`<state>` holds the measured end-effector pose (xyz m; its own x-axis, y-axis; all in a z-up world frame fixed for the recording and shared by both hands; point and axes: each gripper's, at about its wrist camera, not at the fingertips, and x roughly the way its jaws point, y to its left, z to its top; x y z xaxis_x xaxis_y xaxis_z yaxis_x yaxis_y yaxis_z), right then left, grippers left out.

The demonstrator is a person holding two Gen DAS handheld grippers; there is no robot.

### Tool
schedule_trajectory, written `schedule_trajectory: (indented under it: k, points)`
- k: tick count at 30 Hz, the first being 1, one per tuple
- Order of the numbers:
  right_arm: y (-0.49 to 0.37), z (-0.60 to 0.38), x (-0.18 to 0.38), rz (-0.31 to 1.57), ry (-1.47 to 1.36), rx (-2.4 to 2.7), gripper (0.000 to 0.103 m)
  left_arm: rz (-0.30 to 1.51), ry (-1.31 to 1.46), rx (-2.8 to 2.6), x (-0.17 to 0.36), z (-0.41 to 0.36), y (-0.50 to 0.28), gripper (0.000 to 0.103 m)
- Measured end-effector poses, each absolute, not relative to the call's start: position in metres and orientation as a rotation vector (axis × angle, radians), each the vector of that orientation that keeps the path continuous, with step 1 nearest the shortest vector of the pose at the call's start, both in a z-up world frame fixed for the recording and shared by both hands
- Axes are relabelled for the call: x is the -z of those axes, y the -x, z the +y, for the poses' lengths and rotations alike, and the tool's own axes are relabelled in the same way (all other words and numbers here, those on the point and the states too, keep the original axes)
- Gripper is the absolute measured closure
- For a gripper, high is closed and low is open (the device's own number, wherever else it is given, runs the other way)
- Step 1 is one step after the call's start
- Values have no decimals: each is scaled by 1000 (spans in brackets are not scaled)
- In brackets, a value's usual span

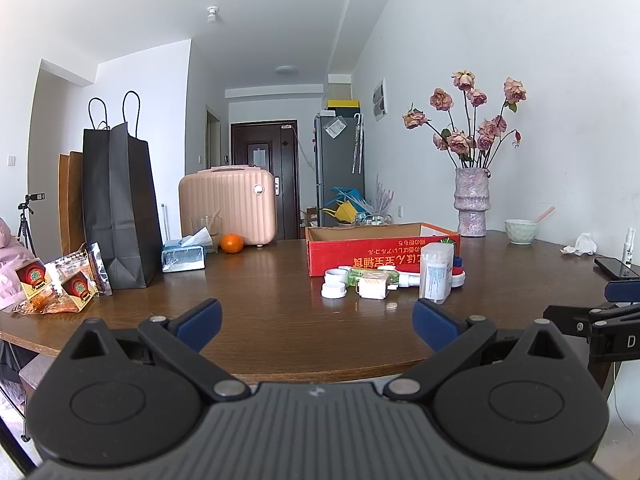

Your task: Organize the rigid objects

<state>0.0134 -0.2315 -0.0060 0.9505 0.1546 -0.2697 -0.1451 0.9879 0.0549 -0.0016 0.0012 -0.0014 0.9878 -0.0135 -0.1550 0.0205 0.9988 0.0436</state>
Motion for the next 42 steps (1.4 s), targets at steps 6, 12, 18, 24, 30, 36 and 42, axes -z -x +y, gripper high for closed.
schedule_trajectory:
  k: [6,12,18,24,30,36,42]
  points:
    - [-14,-232,6,278,-38,-153,0,155,-46,17,1,1,1,0]
    - [-14,-232,6,277,-33,-155,0,157,-46,18,0,1,2,0]
    - [-14,-231,5,278,-34,-155,0,156,-49,18,0,0,2,0]
    - [-14,-233,5,269,-31,-152,0,130,-53,1,-1,2,-4,0]
    - [-36,-235,12,271,-28,-116,0,155,-79,-26,9,3,-41,0]
    - [-87,-244,17,297,-74,-77,0,252,-74,2,24,5,-92,0]
    - [-149,-252,21,360,-62,-134,0,343,-34,51,20,2,-143,0]
